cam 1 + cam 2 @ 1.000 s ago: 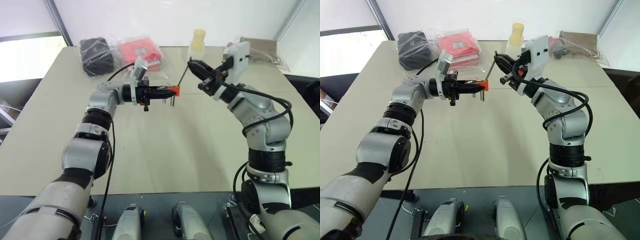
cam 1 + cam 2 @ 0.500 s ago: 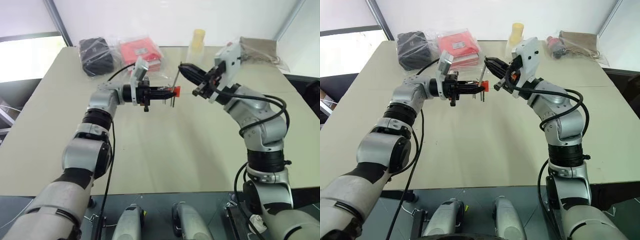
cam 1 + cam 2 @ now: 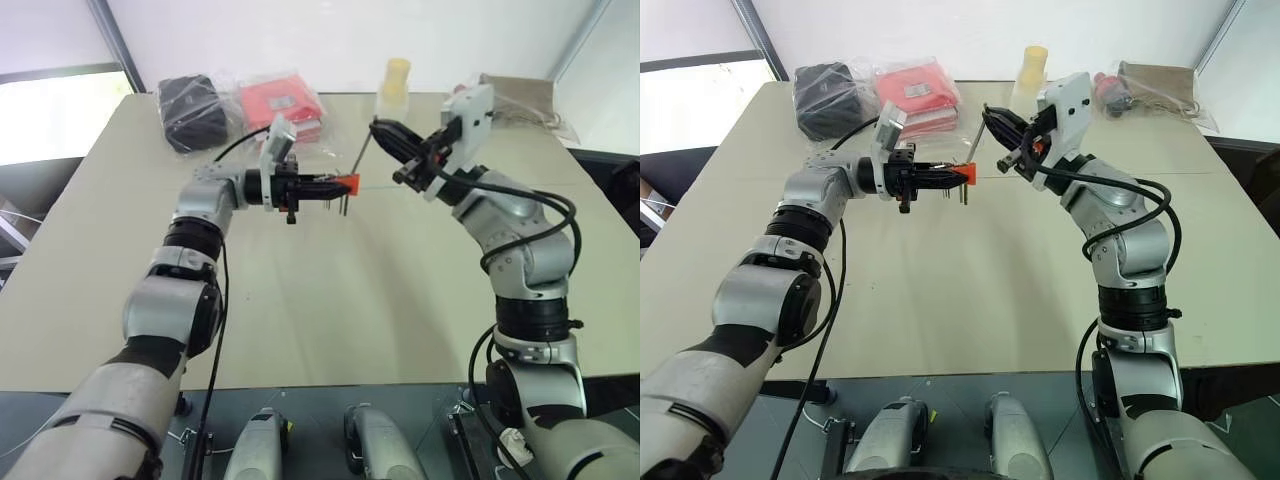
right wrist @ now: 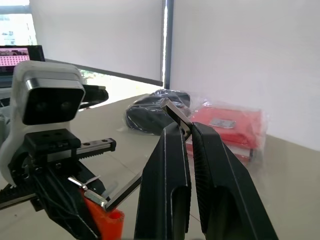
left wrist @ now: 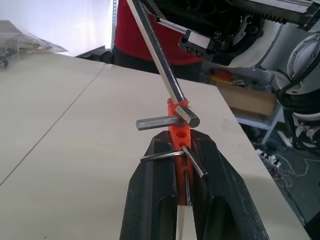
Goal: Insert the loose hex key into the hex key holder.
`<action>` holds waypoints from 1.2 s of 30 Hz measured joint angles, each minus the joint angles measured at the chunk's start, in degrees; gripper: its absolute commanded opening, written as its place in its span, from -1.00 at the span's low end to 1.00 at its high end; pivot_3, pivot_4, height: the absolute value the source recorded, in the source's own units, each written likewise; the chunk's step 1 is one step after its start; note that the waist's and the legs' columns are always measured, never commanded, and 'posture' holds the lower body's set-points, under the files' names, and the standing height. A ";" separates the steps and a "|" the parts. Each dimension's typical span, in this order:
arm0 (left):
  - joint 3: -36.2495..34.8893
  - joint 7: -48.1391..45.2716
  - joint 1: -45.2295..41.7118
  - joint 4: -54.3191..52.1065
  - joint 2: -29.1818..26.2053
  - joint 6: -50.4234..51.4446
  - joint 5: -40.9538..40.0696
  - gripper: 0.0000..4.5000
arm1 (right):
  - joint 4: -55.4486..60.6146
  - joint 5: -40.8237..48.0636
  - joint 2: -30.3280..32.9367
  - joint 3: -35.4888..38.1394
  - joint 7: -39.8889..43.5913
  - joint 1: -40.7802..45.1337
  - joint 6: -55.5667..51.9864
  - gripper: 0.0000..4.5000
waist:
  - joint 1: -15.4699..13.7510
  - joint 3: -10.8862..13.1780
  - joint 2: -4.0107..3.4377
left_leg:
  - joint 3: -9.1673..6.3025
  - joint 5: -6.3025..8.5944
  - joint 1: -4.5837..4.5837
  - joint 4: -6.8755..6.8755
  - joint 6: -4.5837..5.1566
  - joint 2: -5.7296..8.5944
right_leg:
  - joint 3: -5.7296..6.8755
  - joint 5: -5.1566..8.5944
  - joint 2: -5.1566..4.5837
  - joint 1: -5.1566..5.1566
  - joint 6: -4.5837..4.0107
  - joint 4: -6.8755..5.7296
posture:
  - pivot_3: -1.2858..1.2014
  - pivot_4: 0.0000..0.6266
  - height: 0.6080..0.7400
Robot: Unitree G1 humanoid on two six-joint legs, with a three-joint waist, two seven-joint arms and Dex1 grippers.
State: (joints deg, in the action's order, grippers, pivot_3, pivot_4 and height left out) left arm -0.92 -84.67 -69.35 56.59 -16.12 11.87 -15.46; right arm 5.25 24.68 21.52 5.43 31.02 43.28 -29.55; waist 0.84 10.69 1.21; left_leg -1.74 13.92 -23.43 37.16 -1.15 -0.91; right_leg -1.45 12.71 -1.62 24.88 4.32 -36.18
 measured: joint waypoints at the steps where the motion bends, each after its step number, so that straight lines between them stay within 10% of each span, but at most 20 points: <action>1: 0.00 -0.04 0.00 0.00 0.00 0.00 0.00 -1.00 | -0.03 -0.03 0.01 0.00 -0.13 0.00 0.07 -0.97 | 0.00 0.00 0.00 | 0.00 0.00 0.00 0.00 0.00 0.00 | 0.00 0.00 0.00 0.00 0.00 0.00 | 0.03 -0.52 1.00; 36: 0.10 0.90 -0.03 1.22 -0.03 -1.48 0.75 -1.00 | 1.19 -0.08 0.35 0.01 1.83 -1.94 0.01 -0.97 | -0.01 0.00 0.00 | 0.00 0.00 0.00 0.00 0.00 0.00 | 0.00 0.00 0.00 0.00 0.00 0.00 | 0.03 -0.52 1.00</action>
State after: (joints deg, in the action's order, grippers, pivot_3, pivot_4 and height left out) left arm -0.82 -83.77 -69.38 57.80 -16.15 10.39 -14.71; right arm 6.44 24.60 21.87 5.44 32.85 41.34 -29.54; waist 0.83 10.69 1.21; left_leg -1.74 13.92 -23.43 37.16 -1.15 -0.90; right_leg -1.45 12.71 -1.62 24.88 4.32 -36.18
